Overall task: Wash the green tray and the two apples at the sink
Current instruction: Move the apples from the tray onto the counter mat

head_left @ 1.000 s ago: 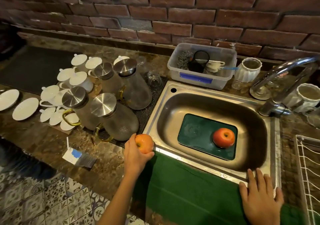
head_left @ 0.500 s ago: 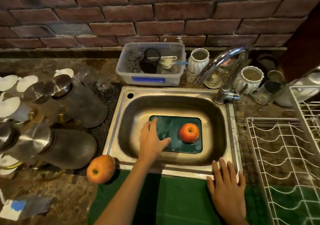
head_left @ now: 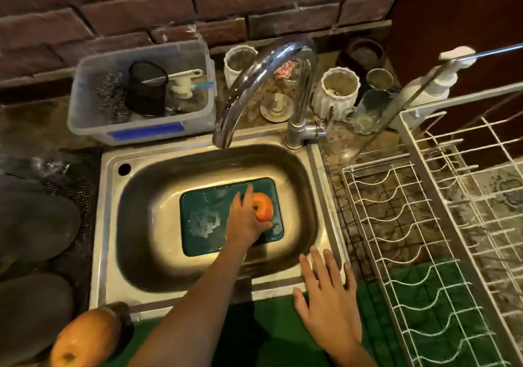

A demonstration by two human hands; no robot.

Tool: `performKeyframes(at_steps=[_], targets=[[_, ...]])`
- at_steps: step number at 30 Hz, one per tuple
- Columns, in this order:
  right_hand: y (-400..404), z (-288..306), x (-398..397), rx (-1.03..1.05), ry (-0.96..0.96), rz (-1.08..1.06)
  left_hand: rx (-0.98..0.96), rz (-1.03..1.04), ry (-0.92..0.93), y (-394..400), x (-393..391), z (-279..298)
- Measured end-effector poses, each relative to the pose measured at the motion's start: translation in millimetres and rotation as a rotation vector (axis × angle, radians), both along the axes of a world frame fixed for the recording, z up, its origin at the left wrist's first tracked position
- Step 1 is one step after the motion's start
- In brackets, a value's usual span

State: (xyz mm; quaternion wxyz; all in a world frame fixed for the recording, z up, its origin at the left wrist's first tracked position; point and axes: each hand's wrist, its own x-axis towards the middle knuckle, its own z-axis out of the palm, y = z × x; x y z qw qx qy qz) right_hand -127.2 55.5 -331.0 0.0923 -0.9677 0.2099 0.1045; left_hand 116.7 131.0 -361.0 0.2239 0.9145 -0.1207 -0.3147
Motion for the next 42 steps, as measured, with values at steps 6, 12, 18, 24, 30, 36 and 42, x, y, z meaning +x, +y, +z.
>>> performKeyframes(at_steps=[6, 12, 18, 24, 30, 36, 42], targets=[[0.4, -4.7, -1.6, 0.022, 0.000, 0.001, 0.005, 0.003, 0.001, -1.2, 1.7, -7.2], [0.7, -1.3, 0.0, 0.040, 0.017, -0.010, -0.054, 0.078, -0.057, 6.6, -1.7, 11.8], [-1.5, 4.3, 1.7, 0.029, 0.043, -0.044, -0.196, 0.237, -0.197, 52.3, -21.3, 66.6], [2.7, 11.6, 2.4, -0.010, 0.039, -0.041, -0.261, 0.397, -0.268, 138.8, -59.8, 118.9], [8.5, 17.5, 3.4, -0.086, 0.022, -0.052, -0.213, 0.595, -0.306, 224.5, -114.0, 141.6], [11.3, 8.5, 5.3, -0.109, 0.027, -0.126, -0.164, 0.773, -0.310, 283.2, -170.8, 143.0], [16.2, 6.2, 7.2, -0.133, 0.026, -0.151, -0.074, 0.928, -0.302, 321.6, -192.0, 136.6]])
